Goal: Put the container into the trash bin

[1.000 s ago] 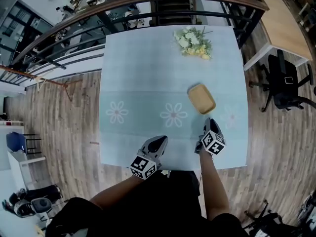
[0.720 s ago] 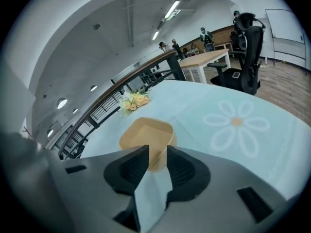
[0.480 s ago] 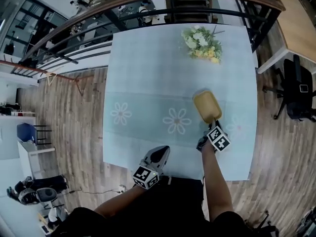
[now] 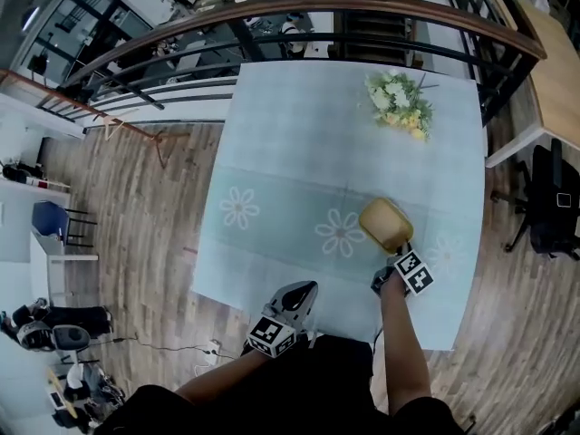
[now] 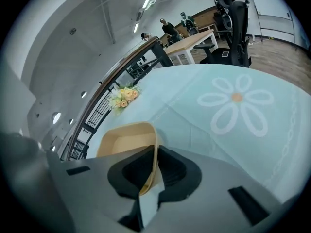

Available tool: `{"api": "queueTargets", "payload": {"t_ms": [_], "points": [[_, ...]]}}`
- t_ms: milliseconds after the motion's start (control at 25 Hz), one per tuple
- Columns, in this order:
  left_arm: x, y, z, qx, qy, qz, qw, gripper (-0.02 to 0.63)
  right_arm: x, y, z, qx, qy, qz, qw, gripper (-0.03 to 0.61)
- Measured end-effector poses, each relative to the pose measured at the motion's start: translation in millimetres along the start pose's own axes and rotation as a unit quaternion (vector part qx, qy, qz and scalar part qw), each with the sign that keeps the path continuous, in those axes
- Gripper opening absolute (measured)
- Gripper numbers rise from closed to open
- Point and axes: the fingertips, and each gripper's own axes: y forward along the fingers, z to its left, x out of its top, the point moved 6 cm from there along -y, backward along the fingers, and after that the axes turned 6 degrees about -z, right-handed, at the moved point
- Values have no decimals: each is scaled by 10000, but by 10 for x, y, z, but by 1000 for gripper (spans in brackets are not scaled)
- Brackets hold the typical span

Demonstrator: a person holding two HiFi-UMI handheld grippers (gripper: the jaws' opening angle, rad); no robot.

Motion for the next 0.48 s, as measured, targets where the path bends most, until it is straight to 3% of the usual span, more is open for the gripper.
{"api": "queueTargets", "payload": {"t_ms": [280,480], "points": [[-121,-774,348,431,-169,-317,9984,14,-525,-596,325,245,-255,21,9994,46],[-201,-1423,523,800,-444,-761,9929,14,-1028,-1018,796,554,-875,242,9943,46]]}}
